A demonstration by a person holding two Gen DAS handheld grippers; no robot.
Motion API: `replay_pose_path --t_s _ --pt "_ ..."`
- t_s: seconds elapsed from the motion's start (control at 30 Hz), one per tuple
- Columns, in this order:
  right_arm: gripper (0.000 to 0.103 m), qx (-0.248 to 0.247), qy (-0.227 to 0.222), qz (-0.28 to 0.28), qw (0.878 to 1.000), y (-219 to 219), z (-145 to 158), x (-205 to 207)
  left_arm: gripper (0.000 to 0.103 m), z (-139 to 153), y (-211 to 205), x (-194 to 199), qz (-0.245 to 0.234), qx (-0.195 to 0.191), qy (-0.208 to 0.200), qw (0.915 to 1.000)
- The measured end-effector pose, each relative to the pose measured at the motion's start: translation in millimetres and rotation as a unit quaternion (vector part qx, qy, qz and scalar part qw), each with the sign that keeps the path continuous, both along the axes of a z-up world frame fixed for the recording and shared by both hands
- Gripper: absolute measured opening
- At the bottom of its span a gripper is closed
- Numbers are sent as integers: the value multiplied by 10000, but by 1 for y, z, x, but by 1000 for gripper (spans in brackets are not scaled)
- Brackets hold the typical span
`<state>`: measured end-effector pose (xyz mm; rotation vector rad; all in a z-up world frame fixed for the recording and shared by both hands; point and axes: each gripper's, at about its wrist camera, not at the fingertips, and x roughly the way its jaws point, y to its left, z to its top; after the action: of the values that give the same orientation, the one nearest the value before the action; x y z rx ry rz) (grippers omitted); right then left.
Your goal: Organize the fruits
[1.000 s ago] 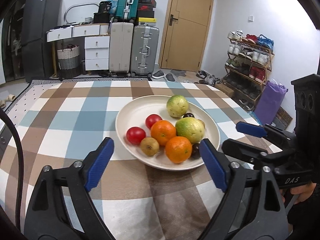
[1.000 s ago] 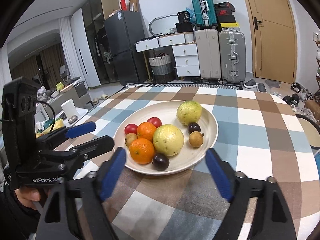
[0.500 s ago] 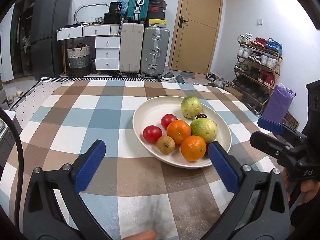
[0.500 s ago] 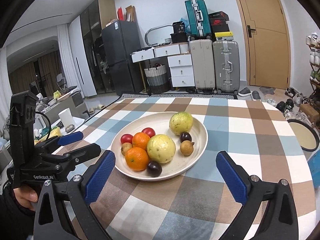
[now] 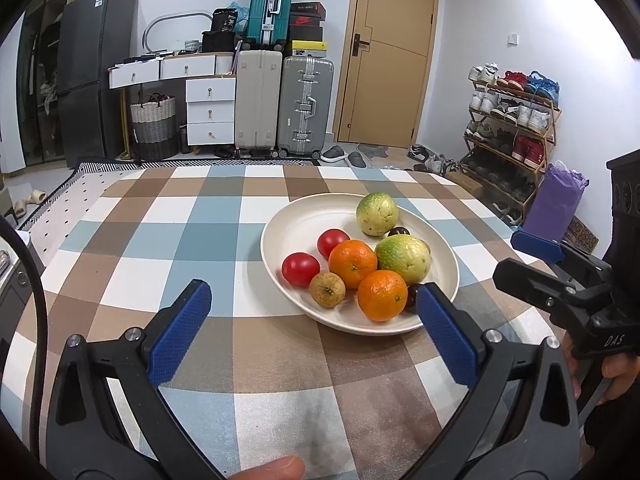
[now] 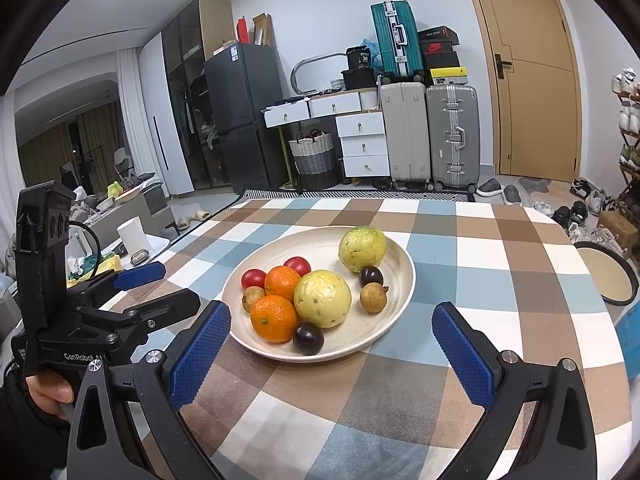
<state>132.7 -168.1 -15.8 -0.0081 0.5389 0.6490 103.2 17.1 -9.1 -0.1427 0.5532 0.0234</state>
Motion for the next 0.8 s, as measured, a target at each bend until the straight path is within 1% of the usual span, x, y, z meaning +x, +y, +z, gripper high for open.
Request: replay_pose_path --t_s 0.8 --pt "103 -9 -19 3 10000 -1 0 0 102 1 -1 1 -40 39 -35 10000"
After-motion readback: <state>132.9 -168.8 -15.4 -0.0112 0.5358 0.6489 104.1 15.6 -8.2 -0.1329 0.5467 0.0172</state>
